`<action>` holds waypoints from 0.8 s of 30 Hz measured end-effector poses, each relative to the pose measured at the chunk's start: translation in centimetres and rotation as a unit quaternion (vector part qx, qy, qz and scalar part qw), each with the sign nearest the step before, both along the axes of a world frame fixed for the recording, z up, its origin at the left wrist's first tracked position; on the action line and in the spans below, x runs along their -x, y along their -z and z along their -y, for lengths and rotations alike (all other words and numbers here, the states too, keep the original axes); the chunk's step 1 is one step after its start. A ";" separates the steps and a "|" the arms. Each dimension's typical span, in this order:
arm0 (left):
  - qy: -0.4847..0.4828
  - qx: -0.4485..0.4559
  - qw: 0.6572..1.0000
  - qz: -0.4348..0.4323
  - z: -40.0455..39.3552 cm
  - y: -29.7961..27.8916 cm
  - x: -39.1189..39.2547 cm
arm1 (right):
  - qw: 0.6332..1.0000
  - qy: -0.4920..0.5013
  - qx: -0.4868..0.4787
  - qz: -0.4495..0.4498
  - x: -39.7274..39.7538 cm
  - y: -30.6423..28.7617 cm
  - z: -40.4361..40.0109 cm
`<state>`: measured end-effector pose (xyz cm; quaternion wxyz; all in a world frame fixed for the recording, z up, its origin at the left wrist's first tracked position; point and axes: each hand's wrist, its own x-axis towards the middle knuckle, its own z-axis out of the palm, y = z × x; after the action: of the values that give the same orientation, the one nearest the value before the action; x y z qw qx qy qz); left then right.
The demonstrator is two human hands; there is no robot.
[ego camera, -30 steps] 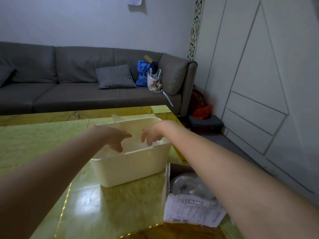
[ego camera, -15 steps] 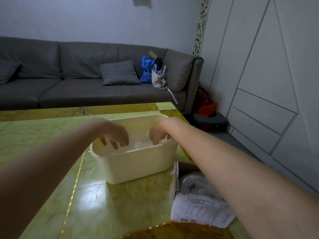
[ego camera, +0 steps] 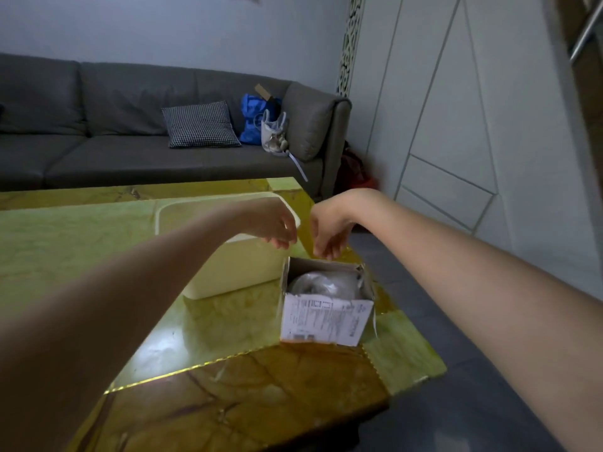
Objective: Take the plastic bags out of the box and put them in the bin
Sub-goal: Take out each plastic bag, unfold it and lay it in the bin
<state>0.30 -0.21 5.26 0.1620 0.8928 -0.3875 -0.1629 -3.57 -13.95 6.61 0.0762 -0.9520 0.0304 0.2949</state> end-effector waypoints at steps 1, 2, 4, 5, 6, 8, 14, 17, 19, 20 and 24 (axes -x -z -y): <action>0.019 -0.007 1.000 0.005 0.5 0.2 0.8 | 1.000 -0.001 0.013 -0.016 0.8 0.5 0.1; 0.035 -0.020 0.999 0.010 0.9 0.4 1.5 | 0.999 -0.006 0.030 -0.016 1.6 1.1 0.0; 0.055 -0.064 0.996 0.036 1.6 1.2 2.8 | 0.995 -0.040 0.090 0.027 3.2 2.5 -0.5; 0.060 -0.097 0.992 0.061 1.8 1.6 3.3 | 0.988 -0.062 0.123 0.062 3.9 3.3 -0.9; 0.065 -0.128 0.986 0.084 1.9 2.2 3.7 | 0.981 -0.079 0.147 0.095 4.4 3.9 -1.5; 0.071 -0.172 0.976 0.114 2.1 3.1 4.3 | 0.976 -0.080 0.155 0.133 5.1 5.0 -1.7; 0.060 -0.150 0.978 0.128 1.9 3.8 5.2 | 0.976 -0.011 0.110 0.186 5.3 4.7 -0.6; 0.045 -0.120 0.981 0.148 2.1 3.8 5.3 | 0.986 0.003 0.032 0.161 5.1 4.4 -0.4; 0.032 -0.090 0.980 0.174 2.0 3.7 5.2 | 0.988 0.013 -0.008 0.152 5.0 3.9 -0.4; 0.027 -0.080 0.980 0.183 1.9 3.6 5.2 | 0.988 0.018 -0.019 0.150 4.9 3.7 -0.3; 0.013 -0.062 0.986 0.155 1.1 3.3 5.2 | 0.990 0.048 -0.064 0.117 4.8 2.7 0.0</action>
<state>-4.94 -1.36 1.92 0.0419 0.9105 -0.4085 -0.0481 -8.38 -13.96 3.92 0.1543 -0.9705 0.0478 0.1788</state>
